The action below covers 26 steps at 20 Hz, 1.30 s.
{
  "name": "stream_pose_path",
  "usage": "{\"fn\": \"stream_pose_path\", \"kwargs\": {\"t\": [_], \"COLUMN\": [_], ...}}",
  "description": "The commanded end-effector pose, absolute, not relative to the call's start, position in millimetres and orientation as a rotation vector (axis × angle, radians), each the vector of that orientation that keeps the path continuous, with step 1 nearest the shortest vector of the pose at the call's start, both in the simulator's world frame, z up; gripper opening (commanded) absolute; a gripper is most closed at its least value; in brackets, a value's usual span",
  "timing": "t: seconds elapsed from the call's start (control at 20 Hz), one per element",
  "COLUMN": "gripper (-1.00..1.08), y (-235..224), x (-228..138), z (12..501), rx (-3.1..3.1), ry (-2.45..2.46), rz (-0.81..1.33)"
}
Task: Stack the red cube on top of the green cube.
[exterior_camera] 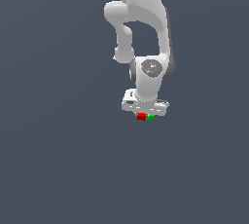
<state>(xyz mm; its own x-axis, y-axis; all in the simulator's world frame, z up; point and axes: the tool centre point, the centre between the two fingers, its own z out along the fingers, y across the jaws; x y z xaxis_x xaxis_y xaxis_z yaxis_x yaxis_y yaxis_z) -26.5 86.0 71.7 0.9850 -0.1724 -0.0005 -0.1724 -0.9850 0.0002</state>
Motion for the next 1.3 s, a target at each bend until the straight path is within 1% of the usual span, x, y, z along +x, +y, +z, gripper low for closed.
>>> {"fn": "stream_pose_path", "kwargs": {"t": [0.0, 0.35, 0.75, 0.8, 1.25], "gripper": [-1.0, -1.0, -1.0, 1.0, 1.0], "y": [104, 136, 138, 138, 138], "x": [-38, -57, -56, -56, -56], "z": [68, 60, 60, 60, 60], "rx": [3.13, 3.13, 3.13, 3.13, 3.13], "ry": [-0.273, -0.274, -0.274, -0.274, -0.274], "rz": [0.001, 0.0, 0.0, 0.0, 0.0]}}
